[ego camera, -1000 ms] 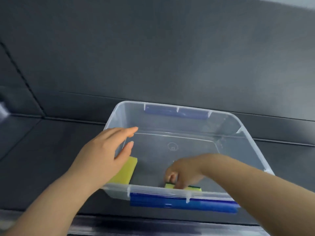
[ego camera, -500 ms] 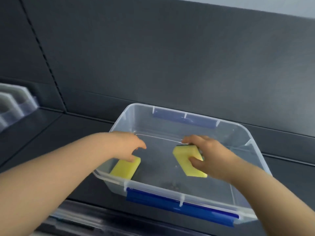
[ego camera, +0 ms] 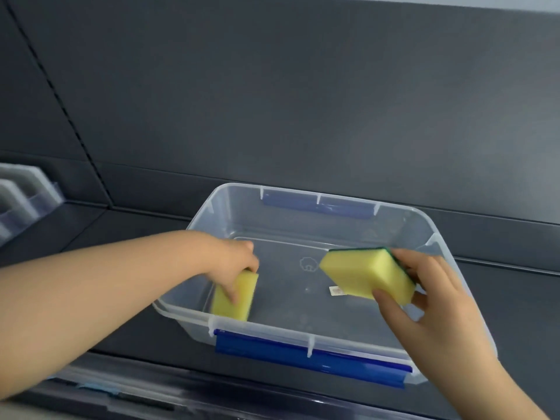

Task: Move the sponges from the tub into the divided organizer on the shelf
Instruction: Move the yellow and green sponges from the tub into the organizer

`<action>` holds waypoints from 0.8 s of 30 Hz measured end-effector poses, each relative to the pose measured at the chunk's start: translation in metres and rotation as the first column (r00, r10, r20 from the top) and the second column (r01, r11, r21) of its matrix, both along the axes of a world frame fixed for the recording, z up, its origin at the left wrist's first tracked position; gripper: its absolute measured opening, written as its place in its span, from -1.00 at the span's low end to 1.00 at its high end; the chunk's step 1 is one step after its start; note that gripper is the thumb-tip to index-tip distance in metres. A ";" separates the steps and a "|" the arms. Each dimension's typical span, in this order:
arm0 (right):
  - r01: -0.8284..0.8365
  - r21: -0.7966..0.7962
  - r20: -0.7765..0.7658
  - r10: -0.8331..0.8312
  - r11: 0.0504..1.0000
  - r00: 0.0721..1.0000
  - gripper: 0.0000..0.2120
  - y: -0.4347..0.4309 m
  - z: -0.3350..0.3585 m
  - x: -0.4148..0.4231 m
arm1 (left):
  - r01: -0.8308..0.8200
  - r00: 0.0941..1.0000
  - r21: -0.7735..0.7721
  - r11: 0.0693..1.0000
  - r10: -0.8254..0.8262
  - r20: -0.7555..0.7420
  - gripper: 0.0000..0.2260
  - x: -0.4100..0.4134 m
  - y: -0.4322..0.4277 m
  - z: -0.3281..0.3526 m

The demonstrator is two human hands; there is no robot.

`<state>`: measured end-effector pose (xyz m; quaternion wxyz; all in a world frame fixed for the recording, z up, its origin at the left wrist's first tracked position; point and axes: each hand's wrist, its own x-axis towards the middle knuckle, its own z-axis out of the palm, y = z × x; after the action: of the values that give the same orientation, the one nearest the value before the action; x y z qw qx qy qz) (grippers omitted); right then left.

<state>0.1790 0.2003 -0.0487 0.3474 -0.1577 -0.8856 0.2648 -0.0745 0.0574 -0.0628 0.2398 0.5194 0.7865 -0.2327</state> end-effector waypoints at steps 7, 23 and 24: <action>-0.033 -0.321 -0.151 -0.017 0.947 0.988 -0.52 -0.010 -0.013 -0.018 | -0.091 0.995 0.764 0.639 0.092 0.041 -0.67 0.051 -0.057 0.066; -0.440 -0.384 -0.344 0.317 0.812 0.884 -0.51 -0.229 -0.003 -0.107 | -0.288 0.822 0.956 0.056 0.527 0.216 -0.61 0.078 -0.313 0.068; -0.458 -0.376 -0.351 0.334 0.805 0.875 -0.52 -0.253 -0.006 -0.112 | -0.302 0.813 0.953 0.036 0.532 0.238 -0.59 0.077 -0.340 0.064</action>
<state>0.0665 -0.0526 -0.0542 0.3544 -0.0061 -0.7581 0.5474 0.0025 -0.2828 0.0011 -0.1597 0.2709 0.8816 0.3520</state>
